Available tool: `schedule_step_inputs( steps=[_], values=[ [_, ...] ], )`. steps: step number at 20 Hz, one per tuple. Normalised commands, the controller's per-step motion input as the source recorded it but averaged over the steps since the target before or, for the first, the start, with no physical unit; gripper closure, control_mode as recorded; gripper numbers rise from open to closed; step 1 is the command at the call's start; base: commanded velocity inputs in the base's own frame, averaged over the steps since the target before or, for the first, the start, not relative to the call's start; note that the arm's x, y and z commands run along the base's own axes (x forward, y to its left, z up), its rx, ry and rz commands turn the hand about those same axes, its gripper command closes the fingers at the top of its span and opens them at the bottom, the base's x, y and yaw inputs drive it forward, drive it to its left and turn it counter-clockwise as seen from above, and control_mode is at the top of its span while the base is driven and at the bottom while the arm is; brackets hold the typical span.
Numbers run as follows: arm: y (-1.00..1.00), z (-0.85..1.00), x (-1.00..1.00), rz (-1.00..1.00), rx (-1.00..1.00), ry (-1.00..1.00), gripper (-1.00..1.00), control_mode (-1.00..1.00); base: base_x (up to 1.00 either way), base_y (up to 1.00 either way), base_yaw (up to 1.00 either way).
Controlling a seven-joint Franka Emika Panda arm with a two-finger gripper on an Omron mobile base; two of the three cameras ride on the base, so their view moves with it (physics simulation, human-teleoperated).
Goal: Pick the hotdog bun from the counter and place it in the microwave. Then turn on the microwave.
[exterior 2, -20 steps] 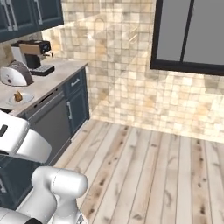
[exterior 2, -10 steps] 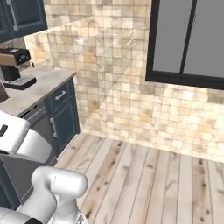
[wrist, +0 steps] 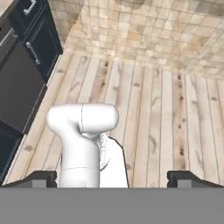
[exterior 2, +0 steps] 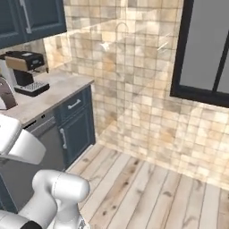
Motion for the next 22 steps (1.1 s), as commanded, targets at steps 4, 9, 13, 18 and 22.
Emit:
schedule_step_inputs(
  steps=[4,9,13,18,22],
  values=[
    [0.0,0.0,0.0,0.0,0.0,0.0,-1.0,1.0,0.0,0.0,0.78],
    [0.0,0.0,0.0,0.0,0.0,0.0,-1.0,1.0,0.02,0.0,0.83],
    [0.0,0.0,0.0,0.0,0.0,0.0,-1.0,1.0,0.21,-0.01,0.82],
    [0.0,0.0,0.0,0.0,0.0,0.0,-1.0,1.0,0.34,-0.01,0.84],
    [0.0,0.0,0.0,0.0,0.0,0.0,-1.0,1.0,0.39,0.0,0.78]
  ],
)
